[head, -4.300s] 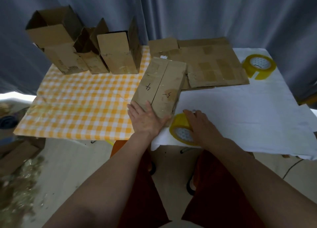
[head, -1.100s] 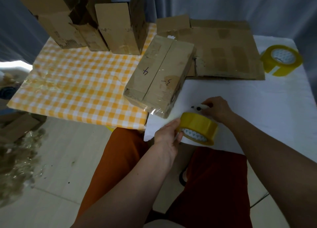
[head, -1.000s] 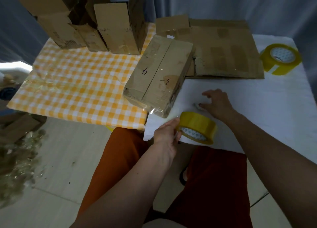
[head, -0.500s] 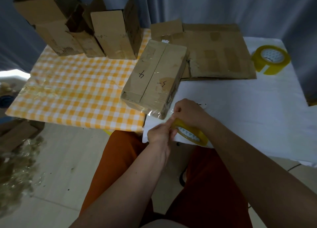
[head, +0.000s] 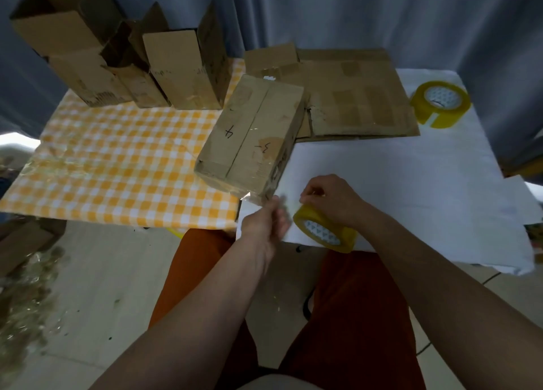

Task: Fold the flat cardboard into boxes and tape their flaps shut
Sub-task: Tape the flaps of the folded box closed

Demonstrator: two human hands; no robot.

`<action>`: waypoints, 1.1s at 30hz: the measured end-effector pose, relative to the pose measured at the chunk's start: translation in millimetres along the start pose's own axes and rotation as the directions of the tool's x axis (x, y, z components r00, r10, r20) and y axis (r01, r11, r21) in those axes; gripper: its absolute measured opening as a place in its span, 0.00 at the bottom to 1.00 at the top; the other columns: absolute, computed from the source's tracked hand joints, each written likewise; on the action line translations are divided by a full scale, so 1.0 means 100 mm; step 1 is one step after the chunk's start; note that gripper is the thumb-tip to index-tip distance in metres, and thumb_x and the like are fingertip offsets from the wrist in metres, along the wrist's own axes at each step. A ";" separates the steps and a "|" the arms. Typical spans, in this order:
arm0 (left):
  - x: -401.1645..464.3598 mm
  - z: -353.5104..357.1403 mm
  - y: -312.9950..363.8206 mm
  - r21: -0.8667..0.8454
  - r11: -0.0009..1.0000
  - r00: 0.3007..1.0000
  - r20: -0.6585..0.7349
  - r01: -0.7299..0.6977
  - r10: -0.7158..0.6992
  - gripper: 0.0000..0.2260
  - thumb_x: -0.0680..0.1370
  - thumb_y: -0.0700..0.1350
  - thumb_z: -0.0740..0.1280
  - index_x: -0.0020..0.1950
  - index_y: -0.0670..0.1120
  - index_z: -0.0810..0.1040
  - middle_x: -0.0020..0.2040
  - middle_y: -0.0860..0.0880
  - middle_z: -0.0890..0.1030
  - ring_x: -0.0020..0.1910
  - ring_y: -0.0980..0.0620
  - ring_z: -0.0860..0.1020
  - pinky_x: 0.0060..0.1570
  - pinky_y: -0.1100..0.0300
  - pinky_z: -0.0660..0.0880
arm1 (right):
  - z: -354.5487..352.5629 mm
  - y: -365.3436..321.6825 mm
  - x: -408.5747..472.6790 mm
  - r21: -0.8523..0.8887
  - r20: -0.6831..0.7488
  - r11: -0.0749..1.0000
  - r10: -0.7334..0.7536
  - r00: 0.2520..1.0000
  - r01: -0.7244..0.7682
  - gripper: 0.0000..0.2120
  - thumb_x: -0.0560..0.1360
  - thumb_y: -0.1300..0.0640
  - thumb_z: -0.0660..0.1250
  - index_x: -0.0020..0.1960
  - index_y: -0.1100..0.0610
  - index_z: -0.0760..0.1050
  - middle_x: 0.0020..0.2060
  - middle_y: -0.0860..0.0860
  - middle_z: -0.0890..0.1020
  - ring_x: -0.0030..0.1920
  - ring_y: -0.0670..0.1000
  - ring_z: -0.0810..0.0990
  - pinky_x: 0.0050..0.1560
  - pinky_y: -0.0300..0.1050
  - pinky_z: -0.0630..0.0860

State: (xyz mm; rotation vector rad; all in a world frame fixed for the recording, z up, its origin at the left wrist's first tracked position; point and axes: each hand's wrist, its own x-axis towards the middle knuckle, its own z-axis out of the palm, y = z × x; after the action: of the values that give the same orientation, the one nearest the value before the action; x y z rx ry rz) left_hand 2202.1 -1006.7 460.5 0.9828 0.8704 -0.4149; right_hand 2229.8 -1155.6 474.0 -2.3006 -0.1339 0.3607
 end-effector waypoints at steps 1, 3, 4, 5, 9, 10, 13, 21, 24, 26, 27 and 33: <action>-0.03 0.00 -0.05 0.020 1.000 0.999 0.048 -0.009 0.008 0.09 0.76 0.47 0.70 0.41 0.42 0.79 0.32 0.48 0.78 0.31 0.52 0.75 0.40 0.57 0.75 | 0.00 0.00 -0.01 0.003 -0.008 1.000 -0.004 1.000 0.004 0.04 0.74 0.56 0.68 0.43 0.56 0.79 0.41 0.48 0.78 0.44 0.47 0.76 0.47 0.43 0.72; -0.07 0.03 -0.14 0.104 0.992 0.994 0.086 -0.071 0.062 0.11 0.74 0.51 0.72 0.41 0.43 0.80 0.33 0.48 0.78 0.33 0.52 0.75 0.38 0.60 0.74 | 0.00 0.01 -0.03 0.007 -0.027 1.000 -0.006 1.000 0.007 0.06 0.75 0.55 0.67 0.42 0.57 0.79 0.39 0.48 0.78 0.41 0.46 0.76 0.44 0.43 0.71; -0.10 0.05 -0.17 0.154 0.981 0.991 0.085 -0.119 0.106 0.10 0.73 0.50 0.73 0.42 0.43 0.80 0.34 0.48 0.78 0.33 0.53 0.75 0.36 0.62 0.74 | 0.00 0.01 -0.05 0.013 -0.035 1.000 -0.007 0.999 0.008 0.08 0.76 0.55 0.66 0.39 0.56 0.77 0.36 0.47 0.77 0.39 0.44 0.74 0.41 0.42 0.69; -0.12 0.07 -0.20 0.194 0.967 0.985 0.073 -0.166 0.155 0.08 0.73 0.47 0.74 0.43 0.43 0.82 0.35 0.47 0.79 0.33 0.54 0.75 0.35 0.63 0.74 | -0.01 -0.01 -0.06 0.023 -0.044 1.000 -0.008 0.999 0.009 0.11 0.76 0.56 0.65 0.35 0.54 0.75 0.33 0.45 0.75 0.35 0.42 0.72 0.39 0.41 0.67; -0.21 0.17 -0.21 0.207 0.943 0.965 0.060 -0.261 0.254 0.02 0.75 0.37 0.71 0.43 0.43 0.82 0.40 0.45 0.82 0.38 0.52 0.79 0.41 0.61 0.78 | -0.05 -0.07 -0.14 0.070 -0.085 0.997 -0.004 0.996 0.010 0.17 0.79 0.56 0.61 0.31 0.50 0.71 0.29 0.45 0.73 0.32 0.43 0.70 0.37 0.41 0.64; -0.23 0.21 -0.20 0.204 0.934 0.956 0.074 -0.293 0.283 0.05 0.75 0.36 0.70 0.41 0.43 0.82 0.39 0.46 0.83 0.39 0.51 0.79 0.42 0.59 0.79 | -0.08 -0.08 -0.17 0.095 -0.116 0.995 -0.007 0.993 0.018 0.15 0.79 0.57 0.61 0.34 0.52 0.74 0.32 0.47 0.75 0.34 0.44 0.72 0.39 0.42 0.65; -0.27 0.31 -0.10 0.290 0.844 0.892 0.143 -0.452 0.429 0.06 0.76 0.38 0.70 0.39 0.45 0.81 0.37 0.48 0.83 0.40 0.52 0.80 0.48 0.55 0.79 | -0.15 -0.07 -0.27 0.234 -0.265 0.971 0.026 0.964 0.038 0.09 0.78 0.58 0.63 0.48 0.58 0.81 0.44 0.51 0.81 0.45 0.47 0.76 0.44 0.36 0.70; -0.21 0.37 0.05 0.505 0.521 0.723 0.415 -0.688 0.552 0.04 0.77 0.38 0.68 0.42 0.41 0.79 0.40 0.41 0.78 0.40 0.47 0.75 0.44 0.51 0.76 | -0.05 0.08 -0.44 0.370 -0.414 0.928 0.125 0.902 0.041 0.09 0.77 0.60 0.65 0.53 0.61 0.81 0.52 0.54 0.79 0.53 0.52 0.78 0.56 0.49 0.75; -0.18 0.39 0.03 0.501 0.519 0.719 0.420 -0.692 0.553 0.04 0.77 0.38 0.68 0.42 0.41 0.79 0.40 0.41 0.78 0.40 0.47 0.75 0.45 0.50 0.76 | -0.01 0.08 -0.43 0.399 -0.466 0.917 0.181 0.866 0.023 0.10 0.75 0.59 0.68 0.56 0.58 0.80 0.51 0.52 0.78 0.52 0.51 0.78 0.52 0.44 0.75; -0.17 0.40 0.02 0.503 0.519 0.720 0.418 -0.691 0.553 0.06 0.77 0.39 0.68 0.41 0.42 0.78 0.40 0.41 0.78 0.41 0.48 0.75 0.46 0.49 0.76 | -0.01 0.07 -0.43 0.450 -0.470 0.893 0.246 0.848 -0.010 0.16 0.74 0.59 0.70 0.62 0.56 0.76 0.50 0.51 0.77 0.51 0.49 0.77 0.52 0.42 0.74; -0.17 0.40 0.01 0.499 0.524 0.721 0.412 -0.690 0.558 0.06 0.78 0.39 0.68 0.40 0.43 0.78 0.40 0.41 0.78 0.41 0.48 0.75 0.47 0.48 0.76 | -0.02 0.07 -0.42 0.470 -0.460 0.882 0.271 0.846 -0.027 0.17 0.73 0.59 0.70 0.61 0.56 0.76 0.51 0.51 0.77 0.50 0.49 0.77 0.52 0.42 0.74; -0.14 0.36 0.00 0.489 0.526 0.717 0.428 -0.695 0.550 0.09 0.79 0.40 0.66 0.39 0.46 0.77 0.40 0.42 0.79 0.42 0.48 0.76 0.50 0.45 0.76 | 0.03 0.05 -0.39 0.659 -0.324 0.743 0.420 0.848 -0.116 0.05 0.73 0.58 0.71 0.45 0.60 0.81 0.43 0.55 0.82 0.47 0.53 0.80 0.47 0.44 0.76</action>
State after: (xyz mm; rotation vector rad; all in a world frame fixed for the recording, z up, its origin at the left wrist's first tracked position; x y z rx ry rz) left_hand 2210.2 -1038.2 481.3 1.7598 0.0842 -0.1613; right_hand 2191.9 -1165.0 476.9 -1.6681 0.5122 -0.0156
